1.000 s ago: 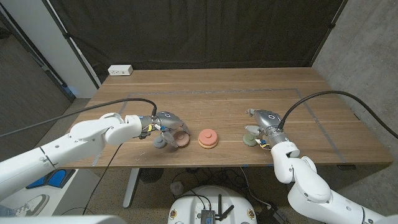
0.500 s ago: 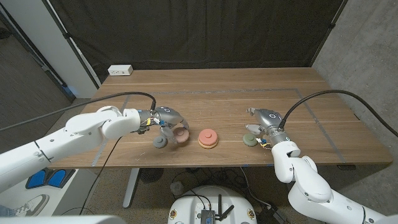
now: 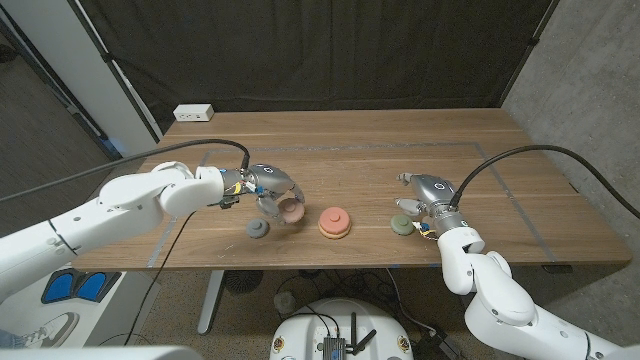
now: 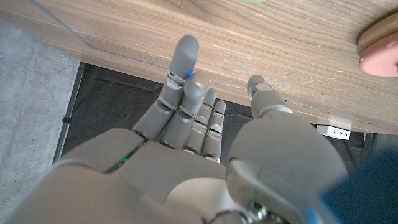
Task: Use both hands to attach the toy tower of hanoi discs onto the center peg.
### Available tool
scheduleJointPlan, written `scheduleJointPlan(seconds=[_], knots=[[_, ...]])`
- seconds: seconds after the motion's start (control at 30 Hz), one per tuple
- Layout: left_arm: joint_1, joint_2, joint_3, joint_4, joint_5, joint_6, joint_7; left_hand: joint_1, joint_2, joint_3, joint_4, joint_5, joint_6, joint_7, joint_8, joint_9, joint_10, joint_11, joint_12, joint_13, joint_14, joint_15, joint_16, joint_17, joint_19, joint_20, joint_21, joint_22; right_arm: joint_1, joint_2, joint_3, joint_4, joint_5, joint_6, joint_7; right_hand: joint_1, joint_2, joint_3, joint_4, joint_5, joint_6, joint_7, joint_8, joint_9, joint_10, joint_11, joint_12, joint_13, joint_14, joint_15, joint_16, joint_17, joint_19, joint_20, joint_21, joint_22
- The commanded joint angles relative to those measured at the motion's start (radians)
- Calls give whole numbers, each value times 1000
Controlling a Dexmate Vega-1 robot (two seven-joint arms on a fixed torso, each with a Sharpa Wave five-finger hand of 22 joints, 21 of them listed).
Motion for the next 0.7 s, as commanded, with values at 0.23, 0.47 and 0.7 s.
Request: scheduleJointPlan(seconds=[0.23, 0.47, 0.7], knots=[[-50, -49, 23, 21, 8, -52, 7, 0, 7, 14, 4, 7, 19, -5, -4, 12, 72, -50, -4, 10, 5, -50, -1, 0, 3, -120, 6, 3, -1, -12, -3, -16, -1, -17, -7, 2, -7, 9, 1, 6, 28, 3, 8, 5, 13, -8, 1, -2, 9, -35, 12, 2, 5, -70, 3, 3], [-84, -80, 46, 47, 12, -85, 0, -9, 7, 12, 8, 6, 24, -4, -5, 13, 74, -54, -8, 10, 8, -50, 2, 3, 4, -118, 5, 2, -5, -14, -2, -21, -1, -25, -9, 1, -6, 10, 1, 6, 29, 3, 7, 5, 13, -5, -1, -3, 8, -35, 12, 2, 5, -70, 3, 3], [-111, -108, 64, 70, 11, -120, 3, -10, 6, 13, 8, 7, 29, -7, -5, 13, 77, -54, -10, 10, 8, -50, 1, 2, 2, -119, 5, 2, -5, -14, -3, -22, 1, -33, -10, -1, -6, 11, 1, 6, 30, 2, 6, 5, 13, -7, -2, -3, 9, -35, 14, 3, 5, -70, 3, 3]])
